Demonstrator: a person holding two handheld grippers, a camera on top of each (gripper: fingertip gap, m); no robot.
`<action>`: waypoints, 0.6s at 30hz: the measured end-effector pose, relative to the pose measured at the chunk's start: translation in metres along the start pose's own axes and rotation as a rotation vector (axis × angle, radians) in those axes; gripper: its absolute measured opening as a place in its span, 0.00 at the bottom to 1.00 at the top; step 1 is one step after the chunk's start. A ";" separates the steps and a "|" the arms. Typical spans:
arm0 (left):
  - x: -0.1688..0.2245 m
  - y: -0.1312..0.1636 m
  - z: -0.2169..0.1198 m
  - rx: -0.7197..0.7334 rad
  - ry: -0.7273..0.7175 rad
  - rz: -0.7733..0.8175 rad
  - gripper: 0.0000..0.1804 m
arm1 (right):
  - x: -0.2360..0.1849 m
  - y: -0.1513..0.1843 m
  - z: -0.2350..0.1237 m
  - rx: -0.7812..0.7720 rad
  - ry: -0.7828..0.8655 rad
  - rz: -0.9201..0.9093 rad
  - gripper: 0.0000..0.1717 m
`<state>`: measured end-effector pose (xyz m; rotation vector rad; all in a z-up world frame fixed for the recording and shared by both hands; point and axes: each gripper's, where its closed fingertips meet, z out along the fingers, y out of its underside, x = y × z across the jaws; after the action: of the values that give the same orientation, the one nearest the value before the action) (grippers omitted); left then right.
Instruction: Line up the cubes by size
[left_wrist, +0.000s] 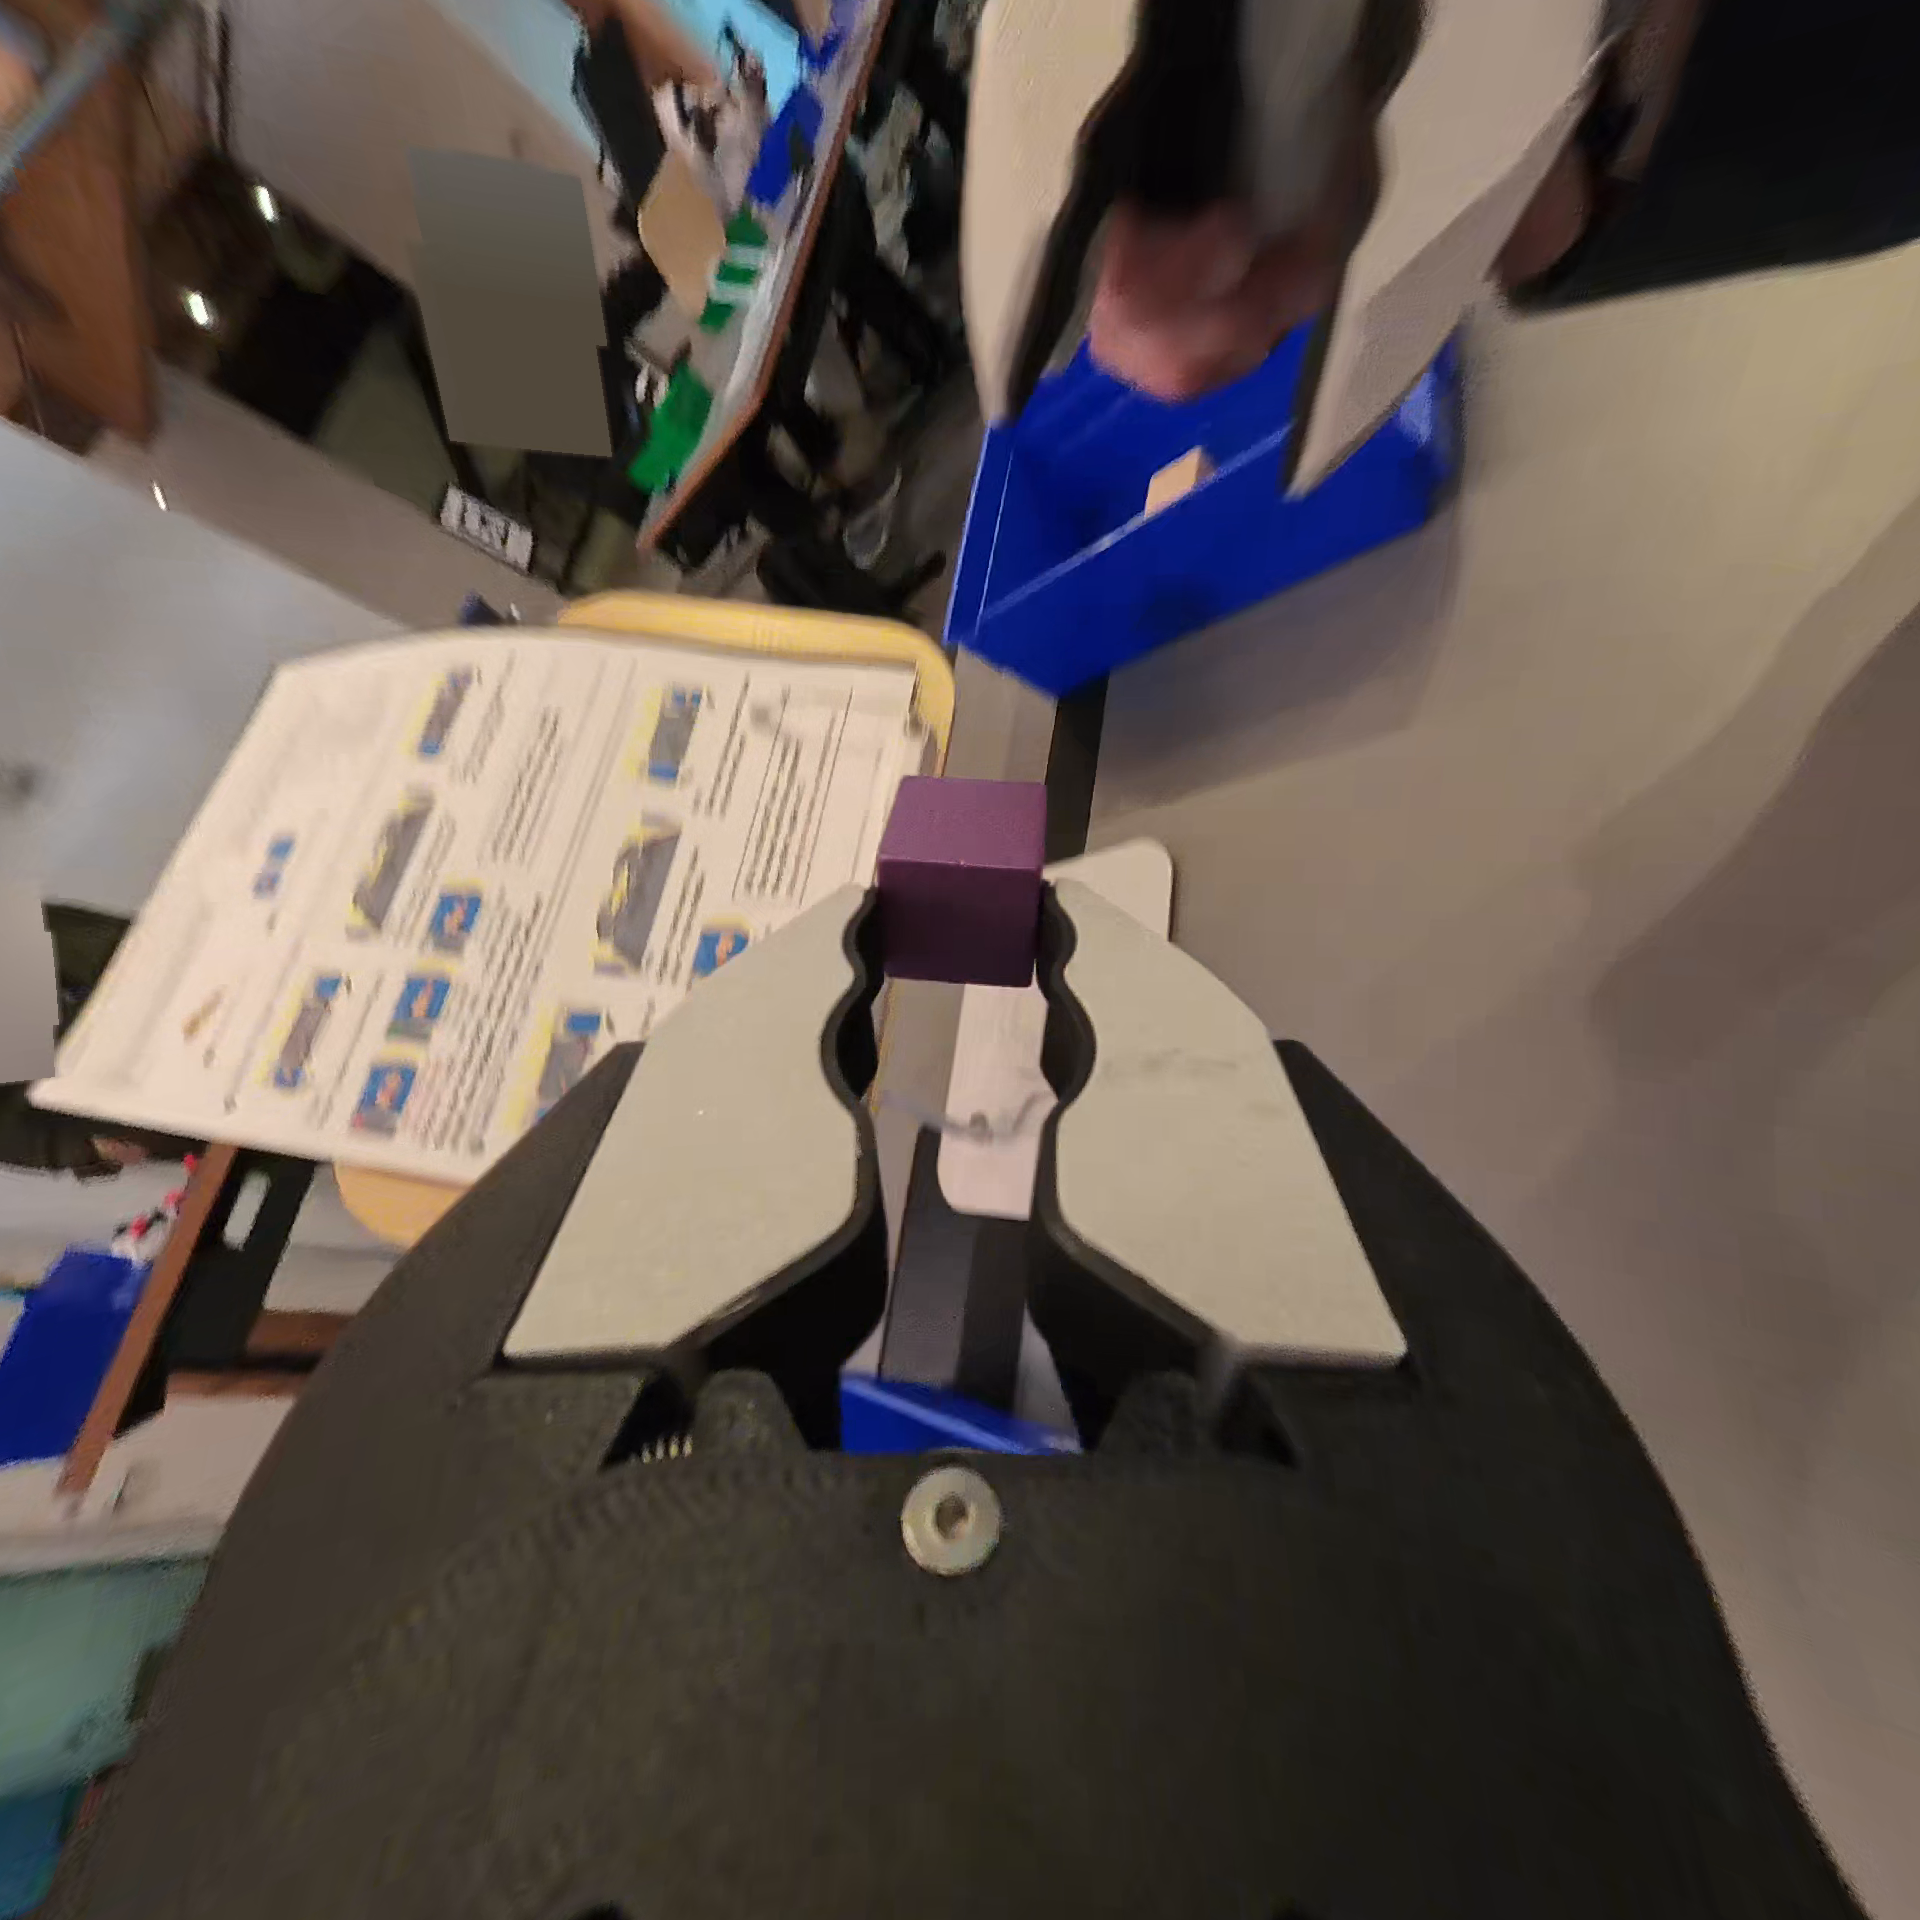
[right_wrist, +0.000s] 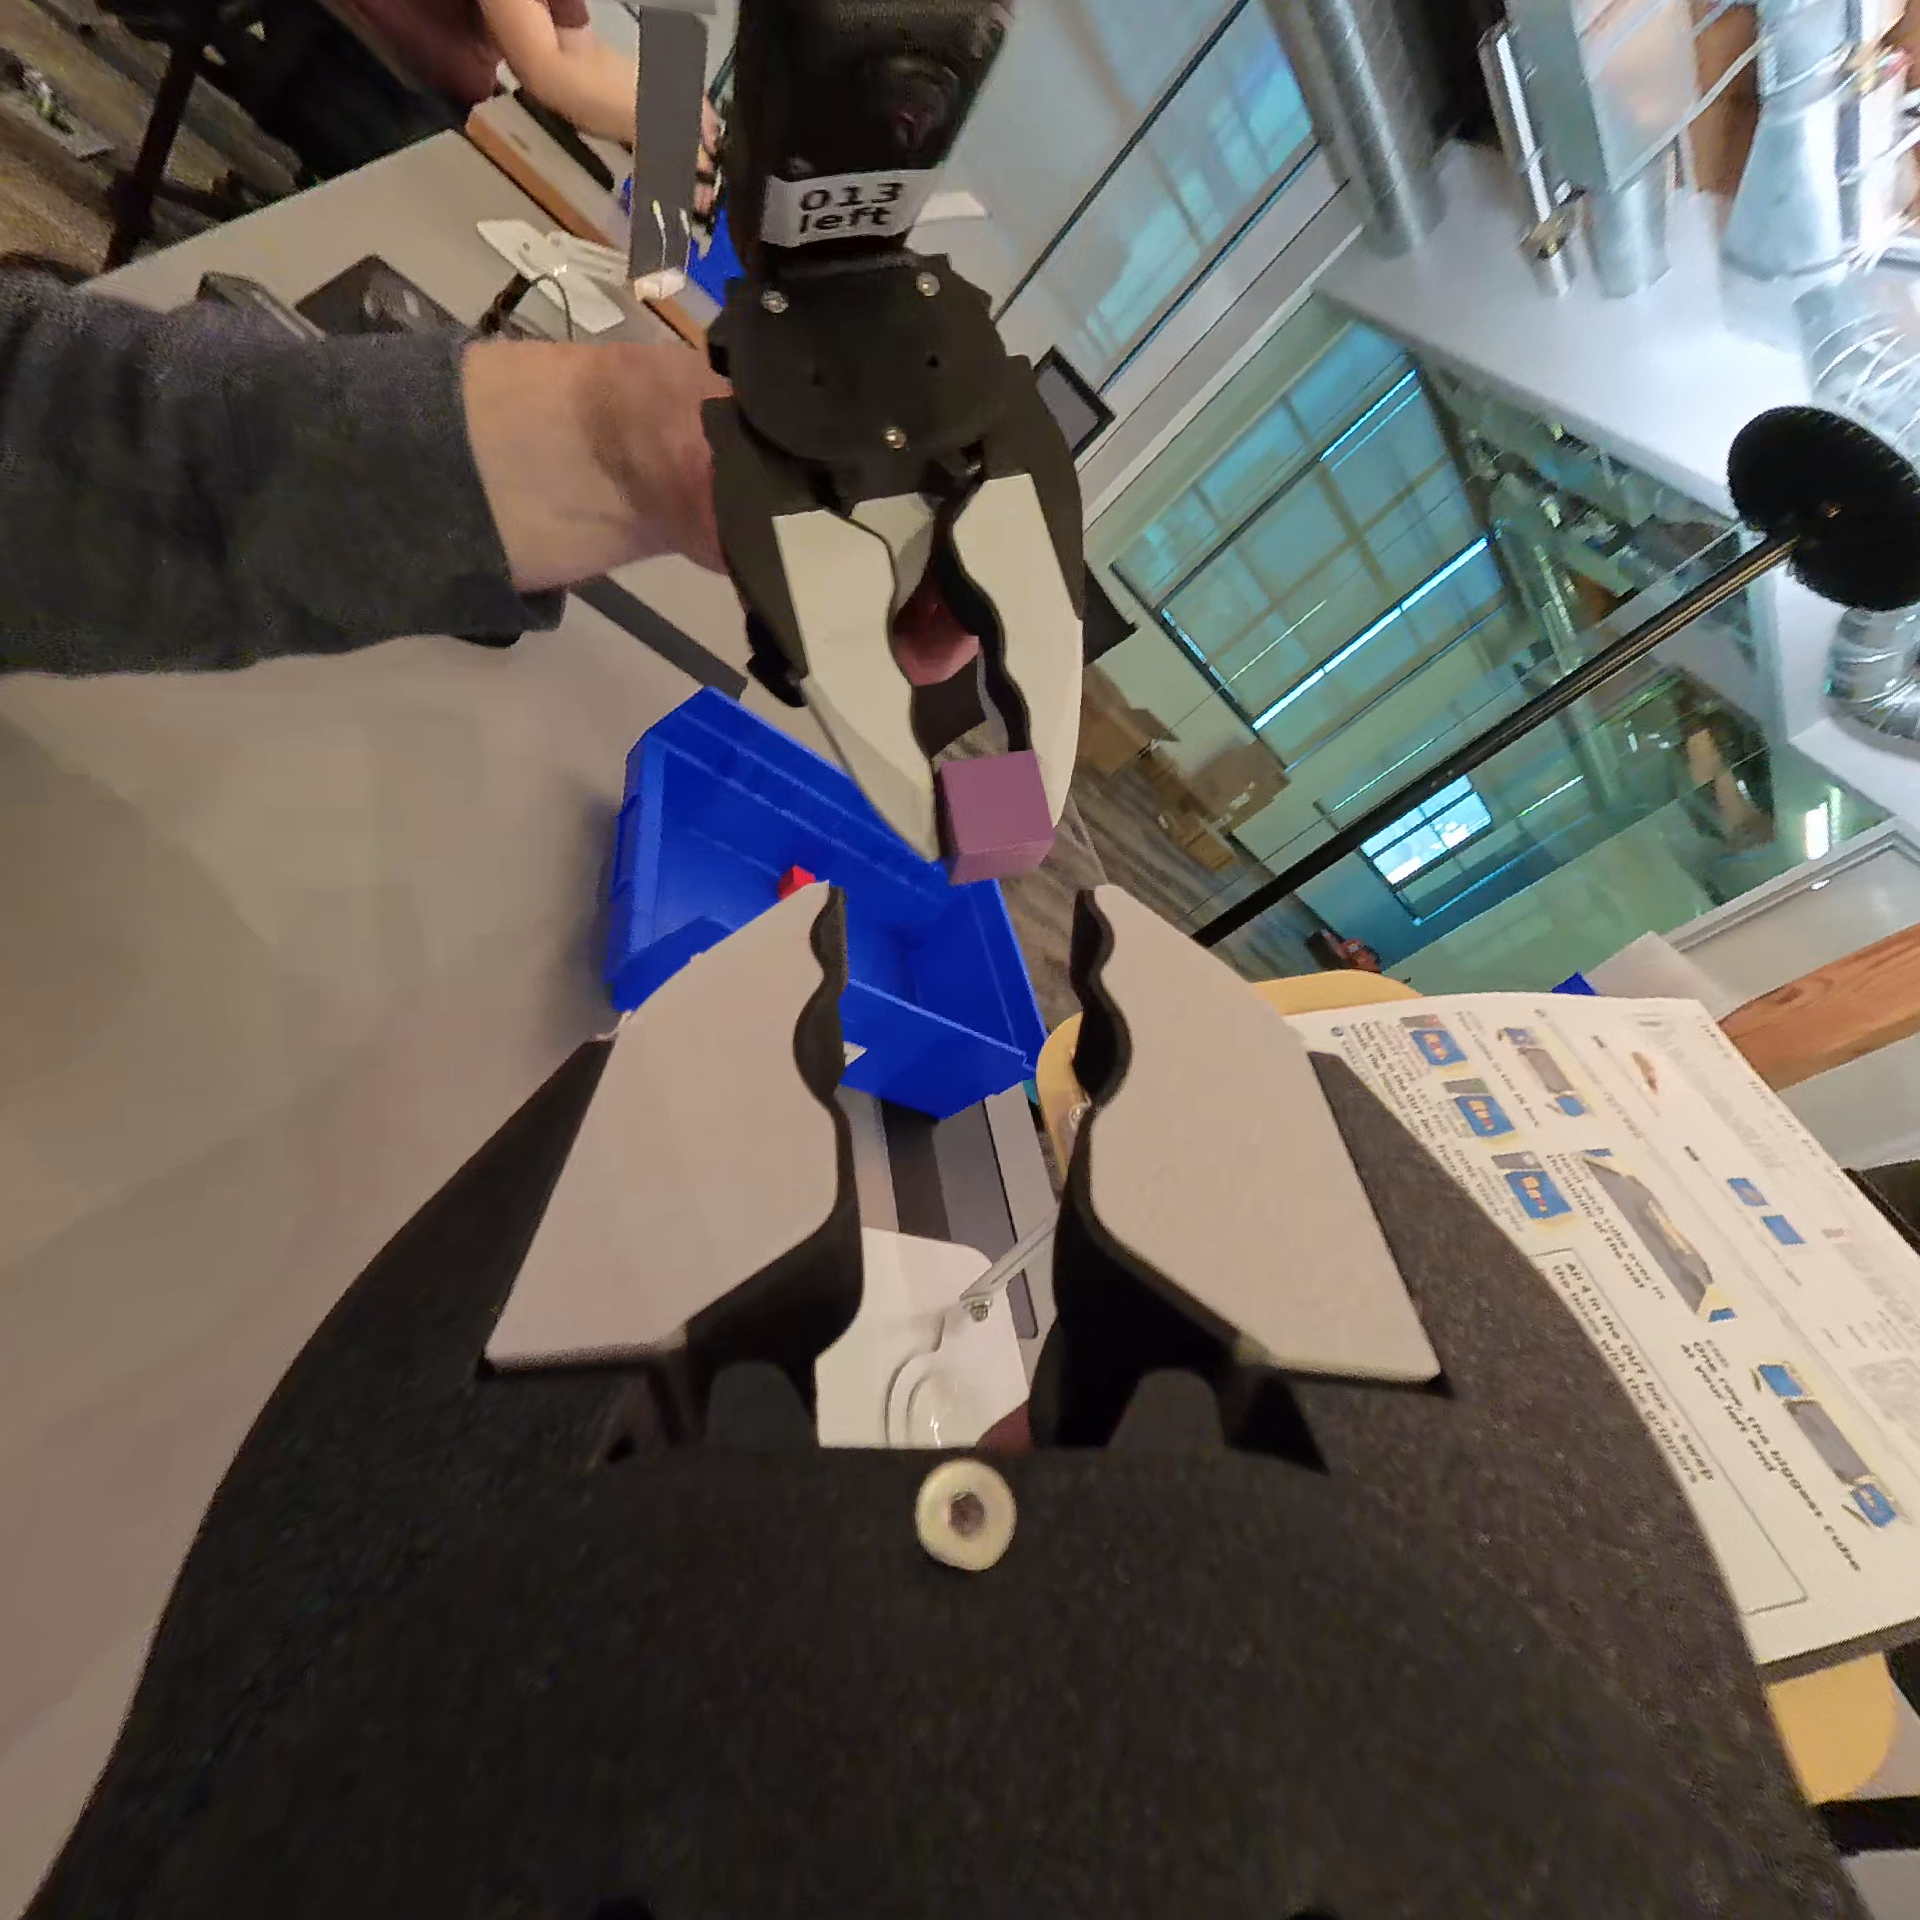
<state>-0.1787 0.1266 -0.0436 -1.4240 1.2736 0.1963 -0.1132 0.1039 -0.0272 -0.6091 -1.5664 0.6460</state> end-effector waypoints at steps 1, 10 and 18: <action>0.003 -0.011 0.002 0.025 -0.006 0.024 0.15 | 0.001 -0.003 -0.002 0.016 0.008 0.000 0.24; 0.025 -0.062 0.005 0.169 0.005 0.104 0.15 | -0.002 -0.011 -0.005 0.069 0.006 -0.049 0.24; 0.034 -0.069 0.004 0.195 0.038 0.117 0.15 | -0.010 -0.019 -0.001 0.107 -0.016 -0.076 0.22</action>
<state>-0.1106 0.0937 -0.0280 -1.1926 1.3705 0.1204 -0.1113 0.0832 -0.0208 -0.4636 -1.5514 0.6746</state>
